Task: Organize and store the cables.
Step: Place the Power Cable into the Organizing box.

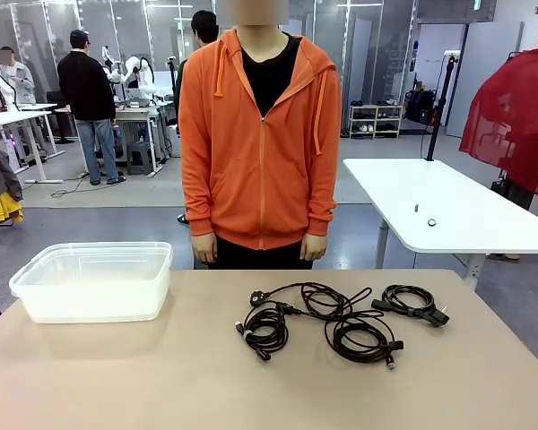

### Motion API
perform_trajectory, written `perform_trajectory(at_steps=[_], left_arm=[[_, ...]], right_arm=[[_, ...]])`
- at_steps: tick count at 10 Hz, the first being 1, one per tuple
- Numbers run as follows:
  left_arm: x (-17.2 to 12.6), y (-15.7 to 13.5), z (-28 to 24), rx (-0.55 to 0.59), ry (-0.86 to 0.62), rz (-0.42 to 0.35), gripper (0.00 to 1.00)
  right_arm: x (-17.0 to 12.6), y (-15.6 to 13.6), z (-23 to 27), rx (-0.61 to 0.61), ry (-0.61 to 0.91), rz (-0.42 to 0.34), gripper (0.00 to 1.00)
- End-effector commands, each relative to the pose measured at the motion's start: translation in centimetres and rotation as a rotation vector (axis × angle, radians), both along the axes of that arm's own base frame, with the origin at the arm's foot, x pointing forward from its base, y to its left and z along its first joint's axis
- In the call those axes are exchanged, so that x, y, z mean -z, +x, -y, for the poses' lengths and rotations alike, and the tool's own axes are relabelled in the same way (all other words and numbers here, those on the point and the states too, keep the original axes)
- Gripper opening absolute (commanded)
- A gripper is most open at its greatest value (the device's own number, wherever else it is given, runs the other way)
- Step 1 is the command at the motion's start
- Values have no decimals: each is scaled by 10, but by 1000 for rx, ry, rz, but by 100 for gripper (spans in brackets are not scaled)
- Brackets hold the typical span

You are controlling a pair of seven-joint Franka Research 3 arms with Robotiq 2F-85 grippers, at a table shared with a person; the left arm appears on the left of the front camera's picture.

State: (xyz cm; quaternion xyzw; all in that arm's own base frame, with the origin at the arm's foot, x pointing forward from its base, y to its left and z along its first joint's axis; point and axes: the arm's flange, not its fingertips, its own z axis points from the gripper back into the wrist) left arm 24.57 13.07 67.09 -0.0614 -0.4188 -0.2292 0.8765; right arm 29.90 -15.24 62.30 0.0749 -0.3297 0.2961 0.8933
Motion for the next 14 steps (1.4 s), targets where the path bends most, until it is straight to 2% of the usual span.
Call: perform_trajectory(at_steps=[1, 14], left_arm=[[0, -2, -3, 13, -5, 8, 100], [0, -2, -3, 13, -5, 8, 100]], right_arm=[[-6, 3, -1, -11, -12, -5, 100], [-6, 3, -1, -11, -12, -5, 100]])
